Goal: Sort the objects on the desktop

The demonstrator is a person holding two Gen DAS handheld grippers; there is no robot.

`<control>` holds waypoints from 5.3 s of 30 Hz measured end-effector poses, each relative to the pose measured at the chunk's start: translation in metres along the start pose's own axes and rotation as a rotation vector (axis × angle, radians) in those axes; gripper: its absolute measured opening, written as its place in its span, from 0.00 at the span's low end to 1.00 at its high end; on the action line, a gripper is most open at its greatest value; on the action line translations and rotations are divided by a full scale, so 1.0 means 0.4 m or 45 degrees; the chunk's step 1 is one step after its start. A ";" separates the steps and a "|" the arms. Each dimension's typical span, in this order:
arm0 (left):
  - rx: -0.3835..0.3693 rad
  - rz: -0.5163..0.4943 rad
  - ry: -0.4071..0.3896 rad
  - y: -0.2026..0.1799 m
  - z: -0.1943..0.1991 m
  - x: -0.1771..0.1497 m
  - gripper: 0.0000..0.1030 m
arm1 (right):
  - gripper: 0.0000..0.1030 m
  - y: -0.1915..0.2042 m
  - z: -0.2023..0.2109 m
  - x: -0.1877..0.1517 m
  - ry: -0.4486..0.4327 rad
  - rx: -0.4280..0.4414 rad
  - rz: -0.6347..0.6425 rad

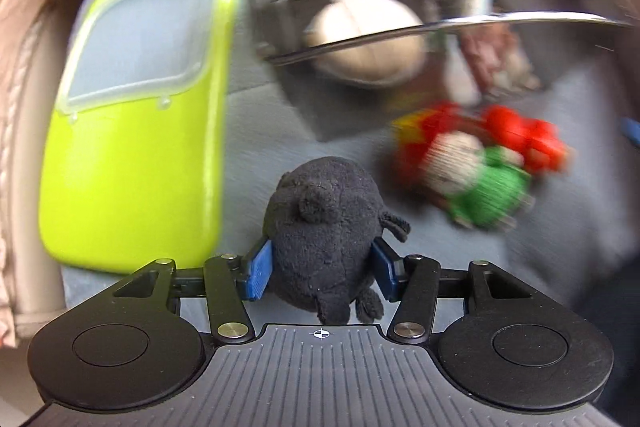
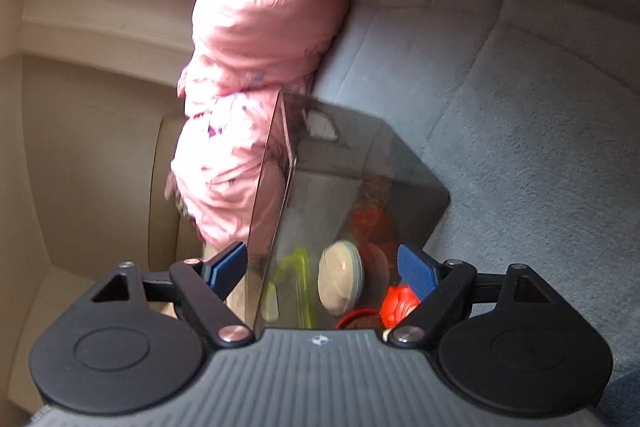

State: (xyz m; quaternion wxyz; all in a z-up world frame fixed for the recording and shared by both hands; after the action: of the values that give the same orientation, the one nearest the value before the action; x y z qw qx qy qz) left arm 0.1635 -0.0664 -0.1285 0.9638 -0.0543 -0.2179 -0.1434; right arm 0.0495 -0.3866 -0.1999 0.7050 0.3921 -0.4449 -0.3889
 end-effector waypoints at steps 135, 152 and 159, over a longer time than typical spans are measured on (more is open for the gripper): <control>-0.162 0.029 -0.091 0.097 -0.166 0.423 0.51 | 0.80 0.362 -0.353 0.059 0.255 -0.405 1.306; -0.242 0.114 -0.083 0.107 -0.249 0.439 0.51 | 0.69 0.204 -0.424 0.132 0.383 -0.334 0.957; -0.378 0.202 -0.172 0.178 -0.081 0.360 0.51 | 0.19 0.212 -0.415 0.089 0.381 -0.495 0.996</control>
State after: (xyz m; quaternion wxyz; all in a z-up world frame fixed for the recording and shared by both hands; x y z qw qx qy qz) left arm 0.3224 -0.0405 -0.0978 0.9367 -0.2226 -0.2537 -0.0935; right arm 0.2322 -0.3511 -0.1613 0.9157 0.1073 -0.3716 -0.1090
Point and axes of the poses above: each gripper's, at about its wrist camera, not at the fingertips, and z roughly against the way its jaws point, y to its left, x to its top, the point moved 1 cm from there along -z, roughly the way its jaws point, and after that the axes turned 14 degrees about -y, right-handed, at the moved point
